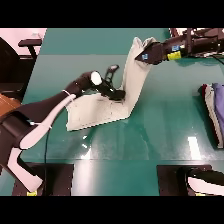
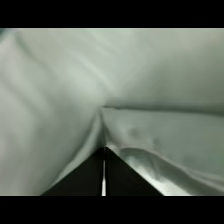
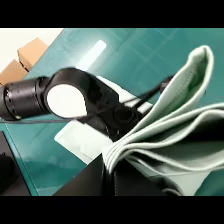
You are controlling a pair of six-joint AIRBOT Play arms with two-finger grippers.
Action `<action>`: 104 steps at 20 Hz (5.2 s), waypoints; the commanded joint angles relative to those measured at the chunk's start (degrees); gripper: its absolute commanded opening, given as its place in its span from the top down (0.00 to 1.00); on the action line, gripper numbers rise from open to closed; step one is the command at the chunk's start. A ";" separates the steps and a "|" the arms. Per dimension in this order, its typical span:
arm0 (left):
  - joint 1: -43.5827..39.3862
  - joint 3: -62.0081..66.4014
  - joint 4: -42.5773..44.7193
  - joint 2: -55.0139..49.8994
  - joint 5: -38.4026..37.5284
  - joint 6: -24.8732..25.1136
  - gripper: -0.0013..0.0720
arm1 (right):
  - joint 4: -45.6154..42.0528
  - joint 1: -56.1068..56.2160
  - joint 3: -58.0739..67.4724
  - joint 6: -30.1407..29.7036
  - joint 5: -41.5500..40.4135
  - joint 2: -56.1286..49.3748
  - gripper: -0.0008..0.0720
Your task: Fold the shirts.
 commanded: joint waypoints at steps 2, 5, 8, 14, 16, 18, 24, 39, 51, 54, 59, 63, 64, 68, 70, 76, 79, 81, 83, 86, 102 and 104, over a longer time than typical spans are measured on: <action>10.34 0.07 4.42 8.83 -3.63 0.04 0.94 | 0.17 5.66 0.09 0.02 -4.68 -0.15 0.96; 20.57 0.07 7.28 18.12 -5.31 0.09 0.94 | 7.72 13.11 0.09 -1.90 -10.67 -3.80 0.95; 28.85 0.07 10.01 26.40 -6.21 0.11 0.94 | 8.87 23.39 1.77 -5.97 -17.70 -11.72 0.95; 36.50 0.07 10.10 32.89 -11.41 0.52 0.94 | 8.13 29.66 15.34 -7.28 -9.94 -26.71 0.23; 36.48 0.04 10.16 32.83 -13.55 0.61 0.94 | 1.60 26.47 15.58 -2.93 -4.37 -26.03 0.37; 36.30 0.04 9.94 32.83 -14.12 1.84 0.94 | -4.13 21.59 10.88 -1.62 -1.38 -23.04 0.37; 36.30 0.04 9.84 32.83 -14.64 2.03 0.94 | -4.55 1.22 -19.98 -0.31 -5.44 -12.00 0.21; 35.87 0.04 8.46 32.83 -17.22 2.05 0.94 | 6.97 12.55 -6.45 1.11 -7.32 -34.84 0.69; 20.06 0.04 8.61 32.83 -15.76 3.52 0.94 | -9.79 -13.88 -1.25 8.09 -9.09 -17.70 0.96; 18.64 0.04 8.39 32.83 -13.57 3.50 0.94 | -12.76 -28.63 -3.93 8.11 -9.16 -10.45 0.96; 18.40 0.04 6.95 32.83 -11.39 3.13 0.94 | -12.17 -49.66 -4.74 7.26 -9.05 -6.12 0.96; 18.40 0.04 6.62 32.83 -11.43 3.06 0.94 | -11.93 -57.33 -4.72 7.23 -10.40 -6.91 0.96; 18.40 0.04 6.60 32.83 -11.43 3.04 0.94 | -11.69 -58.18 -4.66 7.26 -11.32 -6.86 0.96; 18.40 0.04 6.58 32.83 -11.43 3.04 0.94 | -10.49 -58.82 2.62 7.23 -12.22 -7.17 0.96; 18.40 0.00 6.58 32.83 -11.45 3.04 0.94 | -10.51 -58.71 8.72 7.23 -10.38 -7.17 0.96; 18.40 -0.02 6.64 32.76 -11.93 3.10 0.94 | -11.04 -60.39 18.64 7.30 -1.07 -5.77 0.96; 18.40 -0.02 6.64 32.76 -12.31 3.13 0.94 | -11.04 -63.87 11.72 7.28 0.70 -0.87 0.96; 18.40 -0.02 6.64 32.76 -12.31 3.15 0.94 | -11.10 -66.95 6.91 7.23 2.40 2.62 0.96; 18.40 -0.02 6.64 32.76 -12.31 3.56 0.94 | -11.21 -70.40 1.81 5.31 3.74 6.01 0.96; 18.40 -0.02 6.64 32.76 -12.44 3.56 0.94 | -19.30 -74.88 -6.01 4.76 5.14 10.91 0.96; 18.40 -0.02 6.62 32.76 -13.73 5.01 0.94 | -34.38 -80.61 -28.46 4.96 1.11 19.39 0.12; 18.40 -0.02 6.62 32.76 -13.29 5.01 0.94 | -28.35 -77.07 -25.03 4.96 0.20 19.65 0.12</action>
